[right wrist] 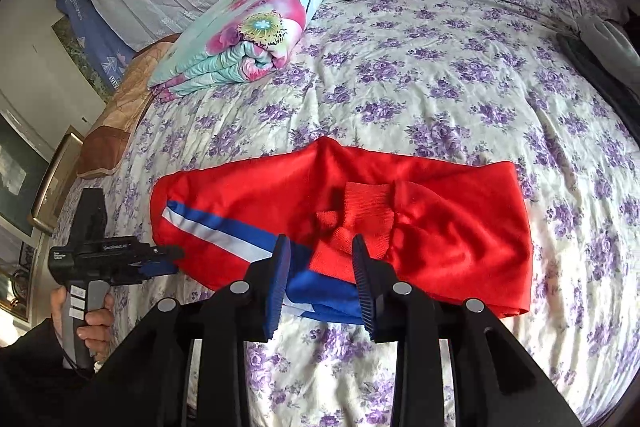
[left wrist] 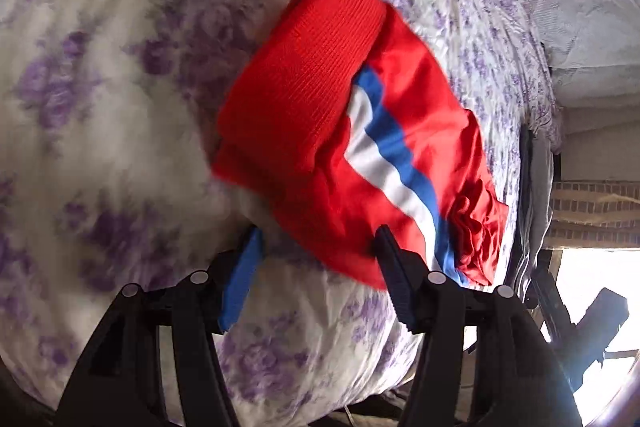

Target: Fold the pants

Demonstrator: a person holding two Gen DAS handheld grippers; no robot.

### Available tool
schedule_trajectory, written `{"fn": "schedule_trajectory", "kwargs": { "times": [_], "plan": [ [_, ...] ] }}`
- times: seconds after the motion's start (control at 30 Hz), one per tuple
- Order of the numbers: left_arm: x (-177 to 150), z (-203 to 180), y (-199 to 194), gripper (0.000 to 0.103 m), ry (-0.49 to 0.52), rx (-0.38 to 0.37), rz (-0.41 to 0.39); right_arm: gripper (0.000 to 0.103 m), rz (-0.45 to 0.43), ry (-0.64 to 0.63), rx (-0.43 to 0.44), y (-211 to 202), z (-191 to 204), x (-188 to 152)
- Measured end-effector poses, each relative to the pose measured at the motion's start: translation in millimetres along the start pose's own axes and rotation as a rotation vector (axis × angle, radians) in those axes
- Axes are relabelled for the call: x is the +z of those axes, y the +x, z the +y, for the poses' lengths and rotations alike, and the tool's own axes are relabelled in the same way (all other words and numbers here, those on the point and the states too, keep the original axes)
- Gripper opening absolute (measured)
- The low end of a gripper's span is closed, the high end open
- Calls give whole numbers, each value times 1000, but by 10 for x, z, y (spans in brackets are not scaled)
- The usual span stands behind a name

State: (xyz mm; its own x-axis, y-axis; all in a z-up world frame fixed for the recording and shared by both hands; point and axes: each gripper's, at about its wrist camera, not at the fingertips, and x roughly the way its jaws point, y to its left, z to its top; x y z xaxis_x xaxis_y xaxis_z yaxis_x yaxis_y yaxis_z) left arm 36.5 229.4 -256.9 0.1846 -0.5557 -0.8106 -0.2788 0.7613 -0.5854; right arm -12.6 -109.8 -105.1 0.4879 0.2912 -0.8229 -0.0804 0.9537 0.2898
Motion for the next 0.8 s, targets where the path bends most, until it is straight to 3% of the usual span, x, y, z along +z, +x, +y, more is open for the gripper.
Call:
{"fn": "schedule_trajectory", "kwargs": {
  "times": [0.07,0.13,0.17,0.2,0.37,0.5,0.7,0.8],
  "plan": [
    [133,-93,36,68,8,-5,-36,32,6,1,-11,-10,-18,-20],
    [259,-172,59,62,-12,13,-72,32,13,3,-21,-12,-30,-33],
    [297,-214,38,30,0,14,-96,32,14,4,-24,-15,-37,-35],
    [327,-278,16,20,33,-18,-106,32,13,4,-27,-18,-38,-40],
    [116,-726,-240,17,227,83,-227,32,23,4,-9,39,-37,-49],
    [-11,-941,-371,17,316,106,-269,32,69,4,59,334,56,52],
    [-37,-1007,-439,17,345,115,-278,32,151,-71,72,1065,335,223],
    [-34,-1009,-439,17,344,116,-277,18,184,-83,85,1295,394,254]
  ]
}}
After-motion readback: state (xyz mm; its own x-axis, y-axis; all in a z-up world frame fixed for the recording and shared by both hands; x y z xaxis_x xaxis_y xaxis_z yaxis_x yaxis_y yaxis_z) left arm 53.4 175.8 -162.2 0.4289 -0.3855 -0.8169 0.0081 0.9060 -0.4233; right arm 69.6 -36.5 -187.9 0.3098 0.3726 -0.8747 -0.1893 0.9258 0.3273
